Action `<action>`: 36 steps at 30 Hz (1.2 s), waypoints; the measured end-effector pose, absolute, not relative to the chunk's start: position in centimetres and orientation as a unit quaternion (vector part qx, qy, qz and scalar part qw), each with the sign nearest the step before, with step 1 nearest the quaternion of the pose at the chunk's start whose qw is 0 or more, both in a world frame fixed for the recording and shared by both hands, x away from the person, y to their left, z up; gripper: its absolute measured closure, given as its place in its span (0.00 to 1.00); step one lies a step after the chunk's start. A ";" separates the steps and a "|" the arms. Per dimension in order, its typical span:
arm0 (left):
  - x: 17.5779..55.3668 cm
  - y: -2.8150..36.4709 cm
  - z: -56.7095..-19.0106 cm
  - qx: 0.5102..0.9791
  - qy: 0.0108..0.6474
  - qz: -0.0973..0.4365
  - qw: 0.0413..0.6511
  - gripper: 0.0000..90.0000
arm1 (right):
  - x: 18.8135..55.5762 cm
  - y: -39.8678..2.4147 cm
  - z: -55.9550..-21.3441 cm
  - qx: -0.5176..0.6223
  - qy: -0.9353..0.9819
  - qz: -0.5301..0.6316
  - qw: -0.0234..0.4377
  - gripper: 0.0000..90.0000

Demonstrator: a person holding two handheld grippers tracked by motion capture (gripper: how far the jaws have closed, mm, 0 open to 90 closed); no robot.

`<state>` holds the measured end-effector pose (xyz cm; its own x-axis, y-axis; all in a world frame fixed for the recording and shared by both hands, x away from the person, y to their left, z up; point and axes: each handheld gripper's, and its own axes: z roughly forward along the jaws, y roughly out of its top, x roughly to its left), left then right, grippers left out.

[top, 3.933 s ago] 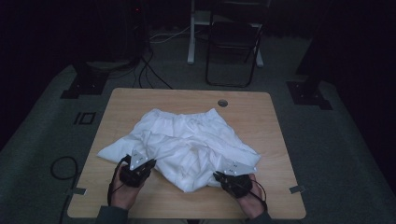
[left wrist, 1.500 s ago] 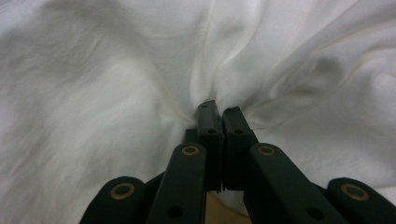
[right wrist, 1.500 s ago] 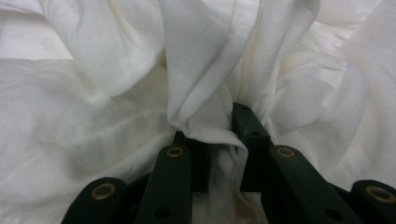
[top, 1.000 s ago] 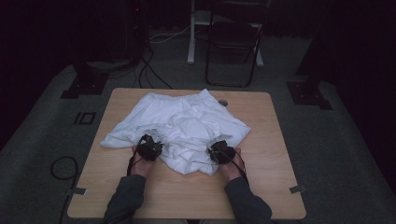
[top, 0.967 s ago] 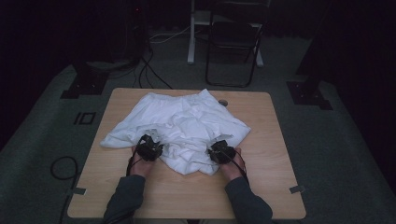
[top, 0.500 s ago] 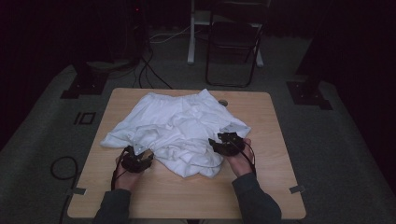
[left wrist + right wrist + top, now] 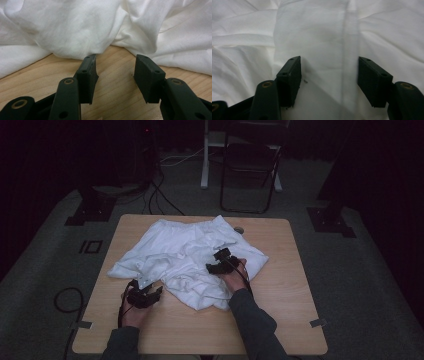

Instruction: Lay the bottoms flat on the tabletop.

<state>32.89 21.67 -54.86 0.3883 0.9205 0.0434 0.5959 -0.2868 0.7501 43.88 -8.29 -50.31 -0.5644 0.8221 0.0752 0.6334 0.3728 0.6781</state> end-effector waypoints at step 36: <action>32.5 21.2 -54.9 0.762 0.495 0.262 0.325 0.58 | 27.0 -24.1 -50.7 0.507 0.762 0.314 0.252 0.96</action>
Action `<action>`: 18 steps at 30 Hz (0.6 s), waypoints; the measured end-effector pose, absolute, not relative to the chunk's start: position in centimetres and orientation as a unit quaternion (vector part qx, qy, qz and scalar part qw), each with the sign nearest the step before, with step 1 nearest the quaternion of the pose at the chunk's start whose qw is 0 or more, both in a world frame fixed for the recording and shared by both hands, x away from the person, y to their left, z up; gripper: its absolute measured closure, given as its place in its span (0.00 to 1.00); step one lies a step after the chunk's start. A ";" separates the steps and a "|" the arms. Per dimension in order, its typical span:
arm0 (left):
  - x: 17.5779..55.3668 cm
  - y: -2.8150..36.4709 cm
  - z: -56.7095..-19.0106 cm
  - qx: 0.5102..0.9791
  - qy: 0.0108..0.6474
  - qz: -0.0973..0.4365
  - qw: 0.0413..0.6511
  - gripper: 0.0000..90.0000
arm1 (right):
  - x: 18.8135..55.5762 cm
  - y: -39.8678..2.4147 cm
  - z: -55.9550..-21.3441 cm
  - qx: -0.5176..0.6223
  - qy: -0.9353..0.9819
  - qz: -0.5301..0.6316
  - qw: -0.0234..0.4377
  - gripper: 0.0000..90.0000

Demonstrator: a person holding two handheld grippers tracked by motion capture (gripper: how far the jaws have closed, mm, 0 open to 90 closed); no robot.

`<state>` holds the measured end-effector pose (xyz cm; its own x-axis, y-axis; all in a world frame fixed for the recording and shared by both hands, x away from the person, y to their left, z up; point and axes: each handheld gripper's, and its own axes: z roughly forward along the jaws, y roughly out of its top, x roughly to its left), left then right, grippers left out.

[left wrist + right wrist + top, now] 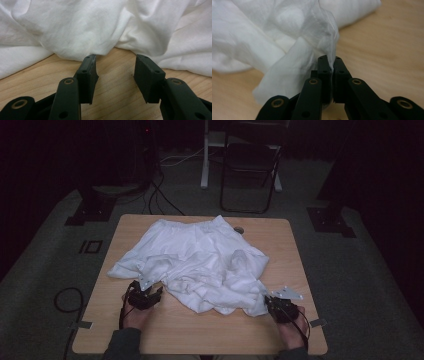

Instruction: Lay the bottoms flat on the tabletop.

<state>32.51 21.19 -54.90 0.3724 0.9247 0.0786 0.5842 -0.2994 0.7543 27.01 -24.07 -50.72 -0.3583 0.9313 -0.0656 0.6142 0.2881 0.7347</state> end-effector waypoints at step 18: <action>32.5 21.1 -54.9 0.764 0.492 0.267 0.321 0.58 | 31.3 -18.7 -46.0 0.434 0.770 0.378 0.277 0.41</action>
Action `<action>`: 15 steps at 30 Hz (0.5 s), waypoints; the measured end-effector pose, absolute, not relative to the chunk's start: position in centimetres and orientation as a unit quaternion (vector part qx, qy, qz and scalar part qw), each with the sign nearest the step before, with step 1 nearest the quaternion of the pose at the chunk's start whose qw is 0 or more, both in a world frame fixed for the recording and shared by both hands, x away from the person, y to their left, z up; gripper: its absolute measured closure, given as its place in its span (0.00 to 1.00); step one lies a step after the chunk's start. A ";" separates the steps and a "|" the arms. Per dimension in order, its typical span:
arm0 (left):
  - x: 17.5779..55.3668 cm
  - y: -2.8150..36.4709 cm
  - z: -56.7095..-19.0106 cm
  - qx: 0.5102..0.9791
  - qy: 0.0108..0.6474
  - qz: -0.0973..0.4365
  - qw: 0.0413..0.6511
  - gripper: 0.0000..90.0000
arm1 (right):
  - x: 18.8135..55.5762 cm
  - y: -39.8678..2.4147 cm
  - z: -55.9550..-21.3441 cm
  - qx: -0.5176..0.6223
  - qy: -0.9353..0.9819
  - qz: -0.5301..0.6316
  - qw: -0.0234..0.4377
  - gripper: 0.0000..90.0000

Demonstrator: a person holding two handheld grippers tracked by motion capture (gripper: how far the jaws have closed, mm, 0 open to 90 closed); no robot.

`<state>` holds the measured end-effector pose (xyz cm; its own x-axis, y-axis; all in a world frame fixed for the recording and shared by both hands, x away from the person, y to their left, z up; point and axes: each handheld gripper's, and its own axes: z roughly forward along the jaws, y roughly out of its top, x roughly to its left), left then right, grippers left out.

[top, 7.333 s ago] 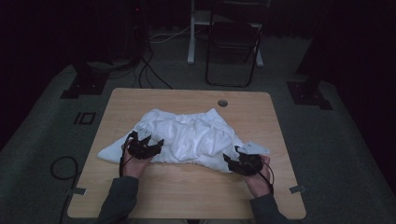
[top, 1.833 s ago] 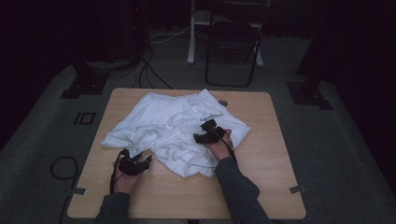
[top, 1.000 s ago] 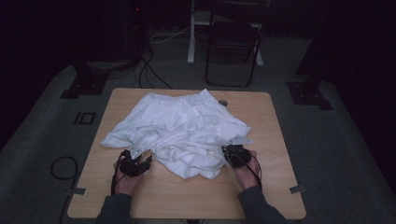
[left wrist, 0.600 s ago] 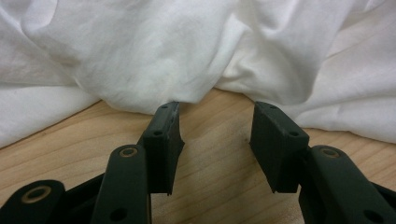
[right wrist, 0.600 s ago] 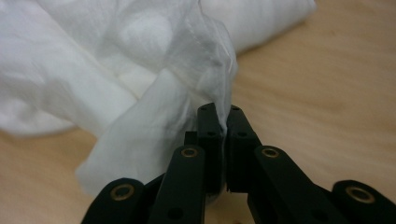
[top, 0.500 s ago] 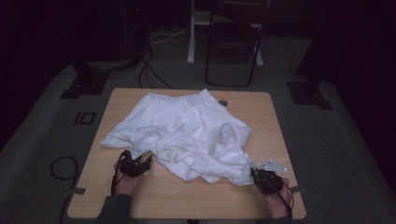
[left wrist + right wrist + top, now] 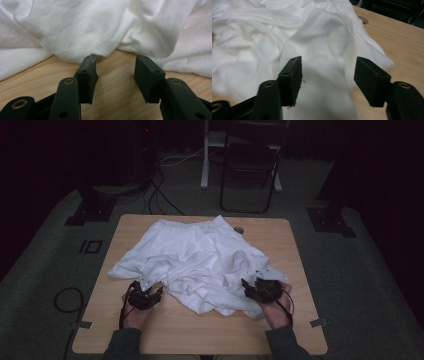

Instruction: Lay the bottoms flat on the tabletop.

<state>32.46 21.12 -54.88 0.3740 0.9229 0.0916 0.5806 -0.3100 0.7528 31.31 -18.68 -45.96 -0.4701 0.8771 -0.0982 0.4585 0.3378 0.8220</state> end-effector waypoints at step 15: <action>32.5 21.2 -54.9 0.765 0.491 0.263 0.324 0.58 | 37.5 -17.1 -50.6 0.495 0.778 0.276 0.272 0.86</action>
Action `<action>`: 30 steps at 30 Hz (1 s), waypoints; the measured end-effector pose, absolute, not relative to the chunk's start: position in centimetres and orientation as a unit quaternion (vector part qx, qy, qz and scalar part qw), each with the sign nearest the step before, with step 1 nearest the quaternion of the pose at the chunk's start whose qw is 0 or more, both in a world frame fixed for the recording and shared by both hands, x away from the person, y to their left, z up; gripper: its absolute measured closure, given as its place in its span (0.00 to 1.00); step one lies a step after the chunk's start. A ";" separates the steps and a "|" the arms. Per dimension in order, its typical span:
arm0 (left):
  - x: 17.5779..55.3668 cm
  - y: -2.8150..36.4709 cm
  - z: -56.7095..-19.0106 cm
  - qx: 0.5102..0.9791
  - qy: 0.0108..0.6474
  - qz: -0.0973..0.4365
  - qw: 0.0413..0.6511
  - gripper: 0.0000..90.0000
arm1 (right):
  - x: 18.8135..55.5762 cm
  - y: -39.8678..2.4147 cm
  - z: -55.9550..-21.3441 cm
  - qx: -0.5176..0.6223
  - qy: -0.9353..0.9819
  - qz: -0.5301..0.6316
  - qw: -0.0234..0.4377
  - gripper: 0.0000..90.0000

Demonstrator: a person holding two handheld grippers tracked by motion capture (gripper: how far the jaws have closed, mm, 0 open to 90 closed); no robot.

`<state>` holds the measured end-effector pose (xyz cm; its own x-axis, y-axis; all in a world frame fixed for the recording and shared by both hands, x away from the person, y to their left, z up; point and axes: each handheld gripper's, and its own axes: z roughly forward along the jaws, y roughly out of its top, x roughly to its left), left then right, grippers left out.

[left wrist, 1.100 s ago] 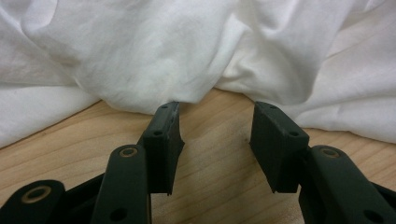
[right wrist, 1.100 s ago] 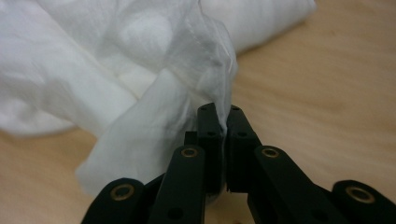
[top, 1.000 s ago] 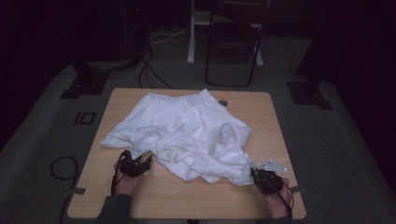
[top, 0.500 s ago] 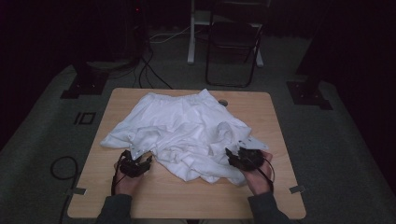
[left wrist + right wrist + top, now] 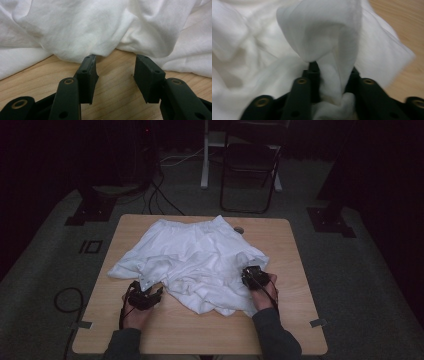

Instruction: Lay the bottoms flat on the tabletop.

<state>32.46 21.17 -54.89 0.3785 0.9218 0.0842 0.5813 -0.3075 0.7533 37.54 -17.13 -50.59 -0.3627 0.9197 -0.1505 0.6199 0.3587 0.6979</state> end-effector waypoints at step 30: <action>32.4 21.1 -54.9 0.765 0.492 0.262 0.324 0.58 | 25.4 -29.7 -47.0 0.569 0.690 0.287 0.345 0.67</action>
